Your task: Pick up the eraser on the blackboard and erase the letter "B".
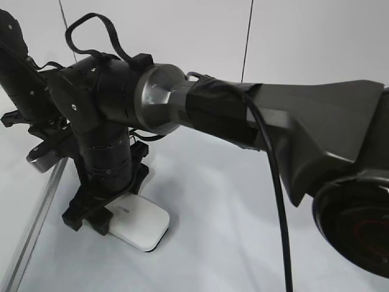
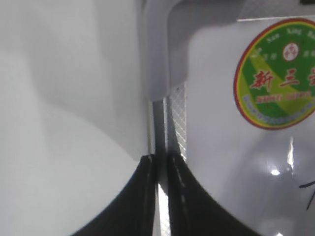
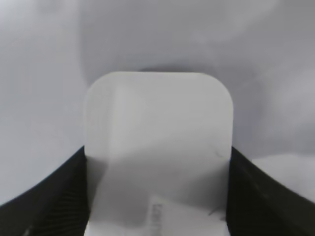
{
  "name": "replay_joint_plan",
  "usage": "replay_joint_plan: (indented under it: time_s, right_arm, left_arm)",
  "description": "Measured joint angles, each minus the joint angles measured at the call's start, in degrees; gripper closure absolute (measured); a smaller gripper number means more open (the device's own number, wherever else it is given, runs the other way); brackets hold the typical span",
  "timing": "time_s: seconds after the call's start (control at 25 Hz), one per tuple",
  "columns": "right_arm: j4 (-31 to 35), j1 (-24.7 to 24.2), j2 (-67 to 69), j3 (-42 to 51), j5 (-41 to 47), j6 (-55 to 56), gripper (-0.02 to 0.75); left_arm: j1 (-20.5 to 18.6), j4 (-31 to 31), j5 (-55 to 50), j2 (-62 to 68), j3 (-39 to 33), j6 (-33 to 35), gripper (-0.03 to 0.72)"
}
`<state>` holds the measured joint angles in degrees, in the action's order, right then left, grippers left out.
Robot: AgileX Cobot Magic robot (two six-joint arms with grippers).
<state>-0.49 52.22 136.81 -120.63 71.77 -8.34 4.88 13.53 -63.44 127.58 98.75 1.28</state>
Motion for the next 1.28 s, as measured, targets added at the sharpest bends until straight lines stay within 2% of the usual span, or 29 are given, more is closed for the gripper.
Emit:
replay_joint_plan:
  time_s: [0.2,0.48,0.72,0.96,1.12,1.28]
  right_arm:
    - [-3.90,-0.98,0.82,-0.83,-0.29,4.74,0.176]
    - [-3.66,-5.75,1.06,-1.14,-1.51,8.34,0.176]
    - [-0.78,-5.96,1.06,-1.14,-1.64,6.93,0.176]
    - [0.49,-1.29,1.06,-1.14,-1.73,4.70,0.176]
    - [4.54,3.42,1.06,-1.14,-1.73,3.58,0.176]
    - [5.38,5.24,1.14,-1.14,-1.73,3.19,0.176]
  left_arm:
    - [0.00,0.00,0.00,0.10,0.00,0.12,0.660]
    - [0.00,0.07,0.00,0.09,0.00,0.12,0.660]
    - [0.00,0.07,0.00,0.09,0.00,0.12,0.659]
    - [0.00,0.07,-0.23,0.09,0.00,0.12,0.660]
    - [0.00,0.07,-0.23,0.09,0.00,0.12,0.660]
    - [0.00,0.07,-0.23,0.09,0.00,0.14,0.660]
